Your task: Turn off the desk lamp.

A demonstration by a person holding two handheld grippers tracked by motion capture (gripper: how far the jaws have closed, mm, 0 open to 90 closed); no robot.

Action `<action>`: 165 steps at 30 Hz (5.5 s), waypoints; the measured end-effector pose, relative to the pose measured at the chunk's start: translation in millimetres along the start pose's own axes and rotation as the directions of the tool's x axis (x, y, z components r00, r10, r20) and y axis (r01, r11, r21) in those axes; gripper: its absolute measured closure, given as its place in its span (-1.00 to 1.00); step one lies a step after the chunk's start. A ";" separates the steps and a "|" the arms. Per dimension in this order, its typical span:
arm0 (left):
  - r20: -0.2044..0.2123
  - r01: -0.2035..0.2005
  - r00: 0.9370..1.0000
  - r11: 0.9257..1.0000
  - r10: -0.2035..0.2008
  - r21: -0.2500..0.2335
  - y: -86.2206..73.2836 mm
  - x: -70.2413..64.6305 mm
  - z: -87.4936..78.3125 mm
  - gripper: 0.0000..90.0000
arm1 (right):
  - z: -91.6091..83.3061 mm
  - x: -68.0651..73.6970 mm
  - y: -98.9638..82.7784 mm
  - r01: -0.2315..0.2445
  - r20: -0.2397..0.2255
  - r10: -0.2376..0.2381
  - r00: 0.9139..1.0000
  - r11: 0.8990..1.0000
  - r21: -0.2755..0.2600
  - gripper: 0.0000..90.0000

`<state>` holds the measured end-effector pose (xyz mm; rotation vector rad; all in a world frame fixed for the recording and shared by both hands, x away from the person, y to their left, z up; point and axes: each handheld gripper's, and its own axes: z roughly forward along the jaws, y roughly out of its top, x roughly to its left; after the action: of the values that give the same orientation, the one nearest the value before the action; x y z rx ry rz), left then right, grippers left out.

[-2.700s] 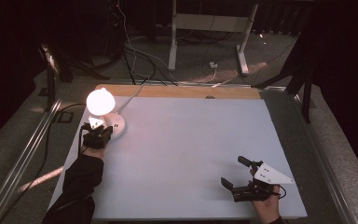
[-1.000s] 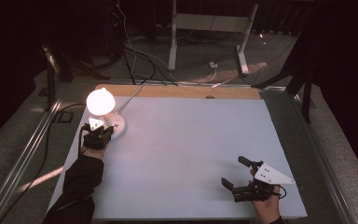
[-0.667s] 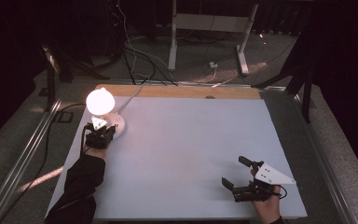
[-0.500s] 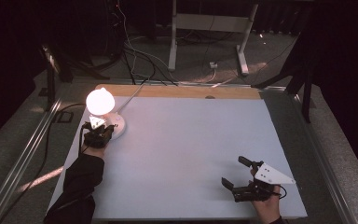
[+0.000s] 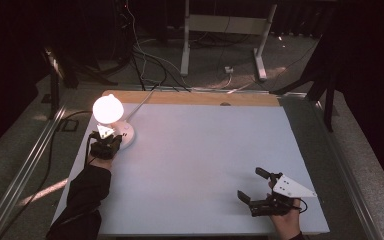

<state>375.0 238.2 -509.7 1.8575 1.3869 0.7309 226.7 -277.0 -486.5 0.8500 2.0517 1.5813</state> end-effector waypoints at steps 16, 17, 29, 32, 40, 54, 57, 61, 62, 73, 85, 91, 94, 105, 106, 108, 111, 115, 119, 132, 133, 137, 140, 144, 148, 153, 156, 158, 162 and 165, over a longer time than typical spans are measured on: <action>-0.003 0.007 1.000 1.000 -0.007 -0.026 11.7 1.1 -10.3 1.00 | -0.2 -0.2 0.2 0.001 0.001 -0.001 1.000 1.000 -0.001 -1.00; 0.001 0.003 1.000 1.000 -0.003 -0.029 13.7 1.2 -12.4 1.00 | -0.3 -0.2 0.3 0.001 0.001 -0.001 1.000 1.000 -0.002 -1.00; 0.002 -0.009 1.000 0.999 0.009 -0.040 20.3 2.8 -20.4 1.00 | -0.1 -0.7 0.1 -0.004 0.001 0.004 1.000 1.000 0.000 -1.00; 0.004 -0.012 1.000 0.999 0.012 -0.038 18.1 2.4 -18.8 1.00 | 0.2 -0.5 0.1 -0.003 0.000 0.003 1.000 1.000 0.000 -1.00; 0.010 -0.005 1.000 1.000 0.006 -0.022 9.4 2.3 -13.6 1.00 | 0.6 -0.6 -0.2 -0.005 0.001 0.005 1.000 1.000 0.001 -1.00; 0.012 -0.003 1.000 1.000 0.003 -0.003 0.9 4.2 -7.6 1.00 | 1.1 -0.3 -0.5 -0.003 0.000 0.003 1.000 1.000 0.005 -1.00; 0.015 -0.008 1.000 1.000 0.008 0.003 1.0 3.0 -5.6 1.00 | 1.1 0.0 -0.3 -0.001 0.000 0.001 1.000 1.000 0.005 -1.00; 0.003 -0.015 1.000 1.000 0.015 0.011 -0.6 4.0 -3.2 1.00 | 0.6 -0.4 -0.3 -0.001 0.001 0.001 1.000 1.000 0.004 -1.00; -0.003 -0.017 1.000 1.000 0.017 0.010 -1.1 4.6 -2.9 1.00 | 0.6 -0.4 -0.4 -0.002 0.000 0.002 1.000 1.000 0.004 -1.00; -0.016 -0.066 0.998 0.997 0.067 0.027 -0.7 2.6 -3.3 1.00 | 2.1 0.6 -0.7 0.001 -0.004 -0.001 1.000 1.000 0.012 -1.00; 0.009 -0.044 0.999 0.999 0.044 -0.001 1.8 4.4 -4.7 1.00 | 1.6 -1.2 -1.3 -0.010 0.000 0.010 1.000 1.000 0.014 -1.00; 0.006 -0.051 0.999 0.999 0.051 0.017 1.2 4.2 -1.9 1.00 | 1.0 -1.2 -1.0 -0.005 0.003 0.005 1.000 1.000 0.009 -1.00; -0.011 -0.057 0.998 0.998 0.058 0.025 1.6 3.1 -0.9 1.00 | 1.2 -0.9 -1.0 -0.006 0.000 0.006 1.000 1.000 0.011 -1.00; 0.015 -0.029 0.999 0.999 0.030 -0.017 0.6 4.7 -4.8 1.00 | 0.2 -1.0 -0.6 -0.009 0.004 0.009 1.000 1.000 0.005 -1.00; 0.024 -0.028 0.999 0.999 0.029 -0.023 2.1 4.0 -6.1 1.00 | 0.3 -1.1 -0.7 -0.009 0.005 0.009 1.000 1.000 0.006 -1.00; 0.041 -0.017 0.999 0.999 0.018 -0.035 4.8 3.4 -9.1 1.00 | 1.1 -0.9 -0.8 -0.004 0.003 0.004 1.000 1.000 0.010 -1.00; 0.068 -0.006 0.998 0.999 0.009 -0.044 8.3 1.9 -14.5 1.00 | 0.5 -0.3 -0.5 -0.003 0.004 0.003 1.000 1.000 0.008 -1.00; 0.103 0.014 0.995 0.999 -0.010 -0.040 11.0 -0.2 -20.3 0.89 | 0.6 -1.2 -0.8 -0.007 0.004 0.007 1.000 1.000 0.008 -1.00; 0.128 0.024 0.992 0.999 -0.021 -0.025 11.8 -1.9 -25.6 0.64 | 0.4 -0.8 -0.4 -0.006 0.002 0.006 1.000 1.000 0.005 -1.00; 0.263 -0.042 0.964 0.999 0.035 0.021 7.9 -17.1 -42.8 -0.37 | 1.3 -0.8 -0.7 -0.006 0.003 0.006 1.000 1.000 0.011 -1.00; 0.268 -0.058 0.962 0.998 0.048 0.029 7.0 -18.9 -44.1 -0.46 | 1.2 -0.9 -0.5 -0.006 0.003 0.006 1.000 1.000 0.008 -1.00; 0.330 -0.067 0.942 0.997 0.052 0.033 1.1 -23.5 -51.3 -0.73 | 1.1 -1.3 -0.8 -0.008 0.002 0.008 1.000 1.000 0.009 -1.00; 0.345 -0.071 0.937 0.997 0.057 0.028 -4.6 -26.5 -57.4 -0.80 | 1.1 -1.4 -0.9 -0.010 0.003 0.010 1.000 1.000 0.009 -1.00; 0.395 -0.081 0.916 0.997 0.069 0.015 -14.7 -30.3 -65.1 -0.93 | 1.5 -0.4 -0.8 -0.004 0.001 0.004 1.000 1.000 0.013 -1.00; 0.412 -0.096 0.907 0.995 0.087 0.001 -23.1 -32.0 -71.4 -0.95 | 1.7 -0.1 -0.7 -0.006 0.002 0.006 1.000 1.000 0.013 -1.00; 0.409 -0.096 0.908 0.995 0.093 -0.013 -33.3 -35.9 -77.6 -0.95 | 1.5 0.3 -0.5 -0.004 0.001 0.004 1.000 1.000 0.012 -1.00; 0.422 -0.104 0.901 0.995 0.098 -0.009 -41.1 -39.5 -79.9 -0.95 | 1.4 -0.5 -0.8 -0.007 0.001 0.007 1.000 1.000 0.014 -1.00; 0.429 -0.098 0.898 0.995 0.095 -0.017 -45.6 -40.9 -82.5 -0.95 | 1.1 -0.5 -0.6 -0.006 0.001 0.006 1.000 1.000 0.012 -1.00; 0.467 -0.089 0.878 0.995 0.101 -0.048 -53.4 -43.0 -88.8 -0.95 | 0.7 0.0 -0.6 -0.004 -0.001 0.004 1.000 1.000 0.012 -1.00; 0.469 -0.100 0.875 0.993 0.116 -0.060 -59.4 -45.7 -91.0 -0.95 | 0.9 -0.4 -0.8 -0.007 -0.002 0.007 1.000 1.000 0.013 -1.00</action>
<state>258.2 223.1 -504.2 1.9319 0.9550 0.3124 227.4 -276.7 -487.6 0.8614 2.0651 1.5742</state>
